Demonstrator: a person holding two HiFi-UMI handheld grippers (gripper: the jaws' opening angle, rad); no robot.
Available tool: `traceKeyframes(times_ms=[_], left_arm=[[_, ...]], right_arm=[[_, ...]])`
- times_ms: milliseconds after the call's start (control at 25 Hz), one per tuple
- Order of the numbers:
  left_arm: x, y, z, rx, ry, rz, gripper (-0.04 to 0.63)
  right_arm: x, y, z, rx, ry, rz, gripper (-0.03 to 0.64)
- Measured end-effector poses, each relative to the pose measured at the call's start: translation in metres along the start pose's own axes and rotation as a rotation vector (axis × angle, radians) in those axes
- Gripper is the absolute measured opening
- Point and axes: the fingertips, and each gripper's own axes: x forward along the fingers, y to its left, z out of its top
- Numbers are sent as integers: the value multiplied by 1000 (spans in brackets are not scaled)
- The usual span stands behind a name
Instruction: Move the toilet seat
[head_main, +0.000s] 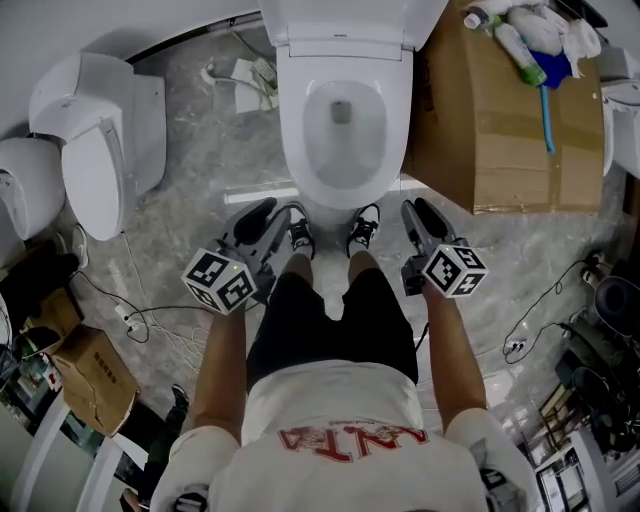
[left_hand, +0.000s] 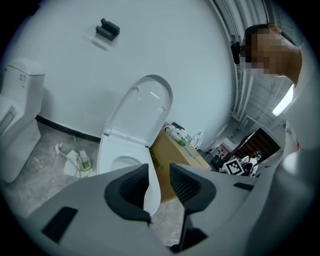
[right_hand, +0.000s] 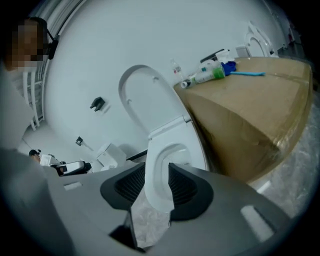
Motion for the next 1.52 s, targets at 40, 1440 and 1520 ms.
traceKeyframes(times_ms=[40,1440,1520], left_arm=[[6,9,-11,-17,13,12,117],[123,156,-243,-656,259,137,170],[124,155,-242,-661,264,136,170]], right_arm=[[8,-8,-9,23,13,-6,150],[132,-128,-174,482,177,-90,170],[129,-127,-173,502,173,-86,170]])
